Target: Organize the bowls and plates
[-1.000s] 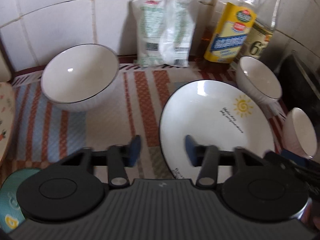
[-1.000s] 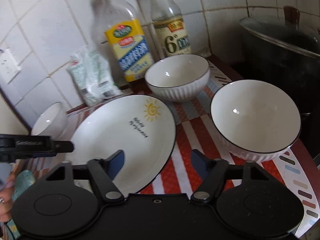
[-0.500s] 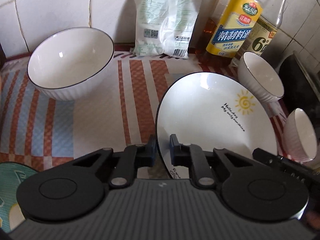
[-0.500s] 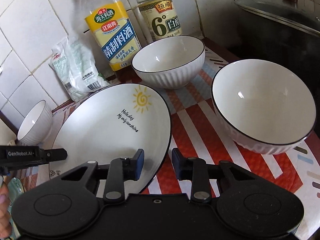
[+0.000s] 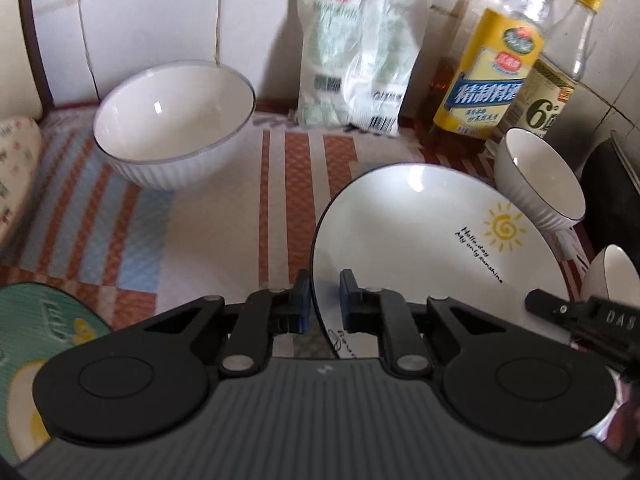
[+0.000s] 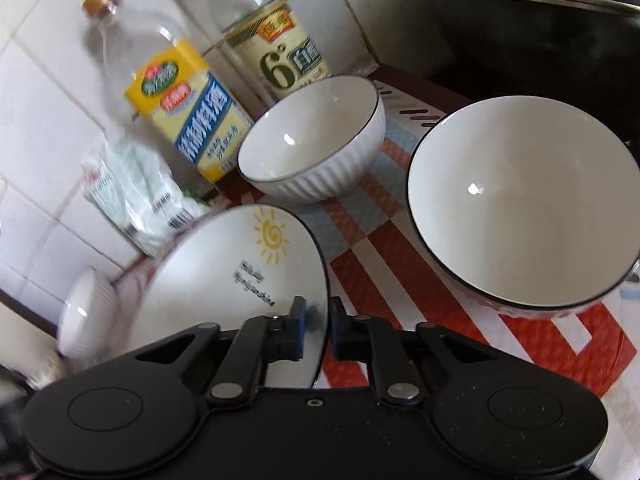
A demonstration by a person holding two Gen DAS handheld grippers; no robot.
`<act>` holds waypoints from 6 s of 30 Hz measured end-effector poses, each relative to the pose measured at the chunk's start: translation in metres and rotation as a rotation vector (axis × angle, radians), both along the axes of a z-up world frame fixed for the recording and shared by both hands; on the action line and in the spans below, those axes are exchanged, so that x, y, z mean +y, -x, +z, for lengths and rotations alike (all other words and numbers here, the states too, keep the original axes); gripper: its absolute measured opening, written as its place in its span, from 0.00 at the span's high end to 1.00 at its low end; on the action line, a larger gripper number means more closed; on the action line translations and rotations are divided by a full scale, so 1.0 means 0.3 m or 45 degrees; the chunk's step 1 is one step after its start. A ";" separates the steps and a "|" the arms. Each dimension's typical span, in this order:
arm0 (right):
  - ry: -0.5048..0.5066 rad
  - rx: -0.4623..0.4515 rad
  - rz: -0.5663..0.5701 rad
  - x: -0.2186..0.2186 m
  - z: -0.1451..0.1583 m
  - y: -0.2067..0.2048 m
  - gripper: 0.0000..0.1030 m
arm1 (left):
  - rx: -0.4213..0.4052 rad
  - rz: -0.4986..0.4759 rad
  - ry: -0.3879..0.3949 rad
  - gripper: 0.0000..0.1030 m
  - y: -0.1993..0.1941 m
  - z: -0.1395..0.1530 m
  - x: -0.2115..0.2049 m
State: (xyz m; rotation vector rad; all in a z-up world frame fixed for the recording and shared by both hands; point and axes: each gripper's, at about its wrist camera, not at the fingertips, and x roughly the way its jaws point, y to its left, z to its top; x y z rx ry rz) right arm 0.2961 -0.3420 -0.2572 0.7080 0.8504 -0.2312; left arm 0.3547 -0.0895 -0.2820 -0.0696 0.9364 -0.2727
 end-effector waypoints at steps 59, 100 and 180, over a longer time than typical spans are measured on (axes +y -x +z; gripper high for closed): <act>0.368 0.025 0.521 0.107 0.218 0.267 0.47 | 0.211 -0.102 -0.110 0.86 0.450 0.197 0.091; 0.442 -0.170 1.093 0.463 0.836 0.497 0.25 | -0.036 -0.136 -0.251 0.49 0.796 0.690 0.472; 0.188 0.126 0.874 0.845 0.113 0.124 0.76 | 0.187 0.082 0.108 0.75 0.235 -0.050 0.907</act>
